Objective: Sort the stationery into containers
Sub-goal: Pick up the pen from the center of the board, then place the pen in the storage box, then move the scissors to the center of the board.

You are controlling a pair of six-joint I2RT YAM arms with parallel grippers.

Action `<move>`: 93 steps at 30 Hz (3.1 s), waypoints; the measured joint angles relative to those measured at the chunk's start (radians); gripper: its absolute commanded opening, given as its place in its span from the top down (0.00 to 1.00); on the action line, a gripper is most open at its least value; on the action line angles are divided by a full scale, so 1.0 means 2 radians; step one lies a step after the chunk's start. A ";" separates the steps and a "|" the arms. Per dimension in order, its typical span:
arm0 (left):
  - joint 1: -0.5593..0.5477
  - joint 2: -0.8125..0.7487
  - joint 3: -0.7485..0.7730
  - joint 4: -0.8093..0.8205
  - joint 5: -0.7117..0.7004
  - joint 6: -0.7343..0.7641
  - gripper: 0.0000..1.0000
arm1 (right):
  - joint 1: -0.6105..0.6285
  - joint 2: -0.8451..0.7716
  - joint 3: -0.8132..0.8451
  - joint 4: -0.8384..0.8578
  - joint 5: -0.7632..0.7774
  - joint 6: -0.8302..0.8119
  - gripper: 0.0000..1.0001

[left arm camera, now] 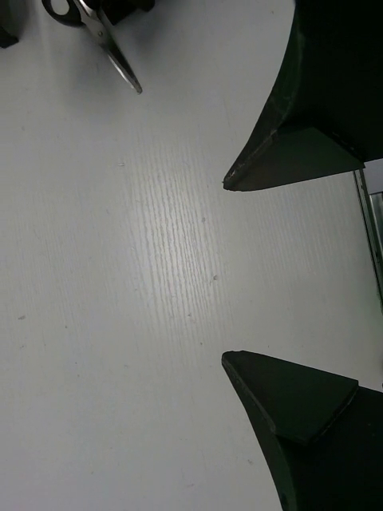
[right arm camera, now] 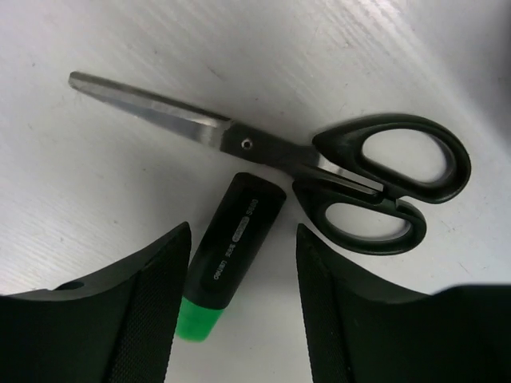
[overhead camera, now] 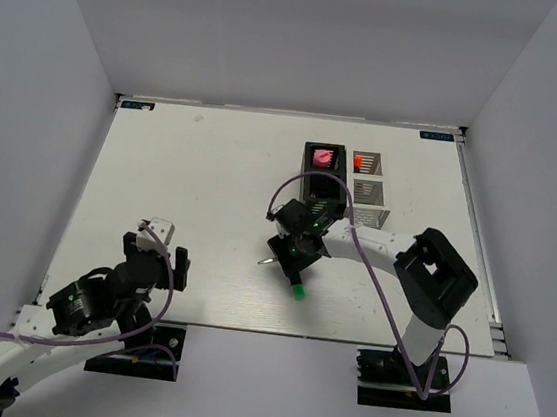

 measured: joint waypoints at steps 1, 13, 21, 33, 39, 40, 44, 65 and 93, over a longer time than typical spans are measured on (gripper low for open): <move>0.000 -0.008 0.000 -0.001 0.000 0.000 0.08 | 0.000 0.001 0.001 0.003 0.002 0.004 0.42; 0.001 -0.019 0.000 0.000 0.000 0.008 0.08 | 0.005 0.011 0.005 0.013 0.013 0.013 1.00; 0.007 -0.010 -0.002 0.001 0.008 0.011 0.08 | 0.008 0.002 0.008 -0.017 -0.079 -0.045 1.00; 0.007 -0.007 -0.003 0.004 0.015 0.016 0.08 | -0.011 -0.198 0.086 0.094 0.112 -0.190 1.00; 0.008 -0.001 -0.003 0.006 0.016 0.019 0.08 | -0.091 -0.204 0.017 0.317 0.243 -0.271 1.00; 0.008 0.001 -0.004 0.006 0.016 0.020 0.08 | -0.108 -0.192 0.013 0.332 0.250 -0.273 1.00; 0.008 0.011 -0.005 0.007 0.018 0.021 0.08 | -0.173 -0.141 0.032 0.340 0.255 -0.243 1.00; 0.008 0.012 -0.009 0.007 0.021 0.025 0.08 | -0.369 -0.034 0.004 0.474 -0.039 -0.025 1.00; 0.008 0.352 0.065 0.157 0.213 0.139 0.29 | -0.411 -0.141 0.038 0.256 -0.312 -0.057 0.65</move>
